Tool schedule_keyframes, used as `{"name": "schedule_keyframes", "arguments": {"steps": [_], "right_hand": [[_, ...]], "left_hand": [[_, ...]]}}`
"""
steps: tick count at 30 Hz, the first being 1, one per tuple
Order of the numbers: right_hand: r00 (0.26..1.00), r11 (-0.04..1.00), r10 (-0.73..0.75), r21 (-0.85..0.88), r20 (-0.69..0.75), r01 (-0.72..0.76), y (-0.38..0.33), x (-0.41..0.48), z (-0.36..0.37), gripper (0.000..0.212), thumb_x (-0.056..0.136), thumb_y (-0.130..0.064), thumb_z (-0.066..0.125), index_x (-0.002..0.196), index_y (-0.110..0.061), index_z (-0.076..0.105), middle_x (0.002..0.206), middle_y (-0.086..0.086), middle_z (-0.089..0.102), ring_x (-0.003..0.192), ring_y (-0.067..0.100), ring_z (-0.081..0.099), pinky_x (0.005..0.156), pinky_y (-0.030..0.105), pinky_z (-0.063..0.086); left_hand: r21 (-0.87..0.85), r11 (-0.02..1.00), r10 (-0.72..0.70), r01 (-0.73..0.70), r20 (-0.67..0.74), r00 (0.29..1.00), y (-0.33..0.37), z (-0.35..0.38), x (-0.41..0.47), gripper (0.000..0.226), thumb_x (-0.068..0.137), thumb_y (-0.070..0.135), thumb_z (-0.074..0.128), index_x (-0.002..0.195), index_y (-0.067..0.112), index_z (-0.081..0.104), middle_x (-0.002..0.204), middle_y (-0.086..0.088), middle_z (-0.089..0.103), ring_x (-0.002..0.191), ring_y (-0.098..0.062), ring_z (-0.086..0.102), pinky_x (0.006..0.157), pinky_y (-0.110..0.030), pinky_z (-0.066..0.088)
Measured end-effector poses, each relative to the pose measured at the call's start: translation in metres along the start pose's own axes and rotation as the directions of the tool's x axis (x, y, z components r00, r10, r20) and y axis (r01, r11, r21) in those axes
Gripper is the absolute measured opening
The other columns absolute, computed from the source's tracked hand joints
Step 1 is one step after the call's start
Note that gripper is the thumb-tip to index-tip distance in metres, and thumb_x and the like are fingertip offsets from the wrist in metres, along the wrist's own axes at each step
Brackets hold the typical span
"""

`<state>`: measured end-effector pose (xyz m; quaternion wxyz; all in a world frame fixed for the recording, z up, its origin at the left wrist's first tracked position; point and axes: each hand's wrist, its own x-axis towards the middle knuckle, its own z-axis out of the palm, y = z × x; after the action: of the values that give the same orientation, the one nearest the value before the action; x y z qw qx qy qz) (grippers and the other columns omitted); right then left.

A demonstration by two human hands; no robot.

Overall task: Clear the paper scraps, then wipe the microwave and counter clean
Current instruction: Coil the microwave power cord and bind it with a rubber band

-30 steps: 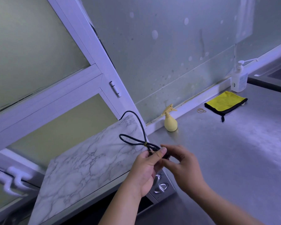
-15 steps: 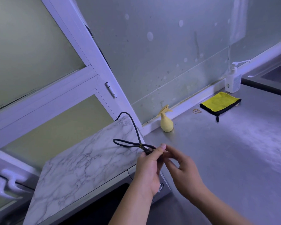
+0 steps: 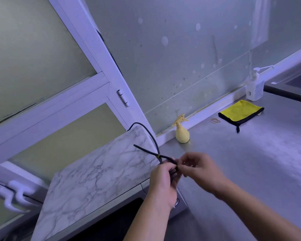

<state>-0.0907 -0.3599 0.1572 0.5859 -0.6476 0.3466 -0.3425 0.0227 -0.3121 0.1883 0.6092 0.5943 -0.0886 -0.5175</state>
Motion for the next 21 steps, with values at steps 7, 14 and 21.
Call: {"name": "schedule_keyframes", "arguments": {"steps": [7, 14, 21], "right_hand": [[0.997, 0.992, -0.059, -0.112, 0.058, 0.065, -0.026, 0.05, -0.016, 0.013, 0.08, 0.001, 0.064, 0.074, -0.011, 0.063, 0.059, -0.007, 0.053, 0.056, 0.009, 0.044, 0.054, 0.023, 0.036], [0.977, 0.924, -0.213, -0.326, 0.001, 0.202, -0.028, 0.081, 0.027, 0.019, 0.083, -0.008, 0.063, 0.077, -0.026, 0.059, 0.07, -0.011, 0.061, 0.067, 0.01, 0.057, 0.069, 0.032, 0.05], [0.964, 0.968, 0.094, 0.248, -0.25, -0.03, 0.008, 0.057, 0.028, 0.011, 0.087, -0.001, 0.057, 0.088, -0.01, 0.064, 0.085, 0.004, 0.063, 0.076, 0.018, 0.056, 0.07, 0.033, 0.047]], "left_hand": [[0.07, 0.997, -0.016, 0.013, 0.044, 0.999, 0.006, -0.012, -0.004, 0.01, 0.094, 0.009, 0.059, 0.095, 0.005, 0.068, 0.08, -0.011, 0.071, 0.062, -0.015, 0.057, 0.056, -0.029, 0.056], [0.403, 0.906, 0.14, -0.128, -0.001, 0.99, -0.002, -0.019, -0.004, 0.005, 0.096, 0.012, 0.057, 0.098, 0.011, 0.062, 0.08, -0.005, 0.065, 0.055, -0.014, 0.051, 0.046, -0.025, 0.048], [0.62, 0.753, 0.239, -0.22, 0.054, 0.969, -0.011, -0.021, -0.009, 0.012, 0.091, 0.021, 0.053, 0.103, 0.023, 0.051, 0.089, -0.004, 0.057, 0.061, -0.019, 0.056, 0.046, -0.025, 0.05]]}}
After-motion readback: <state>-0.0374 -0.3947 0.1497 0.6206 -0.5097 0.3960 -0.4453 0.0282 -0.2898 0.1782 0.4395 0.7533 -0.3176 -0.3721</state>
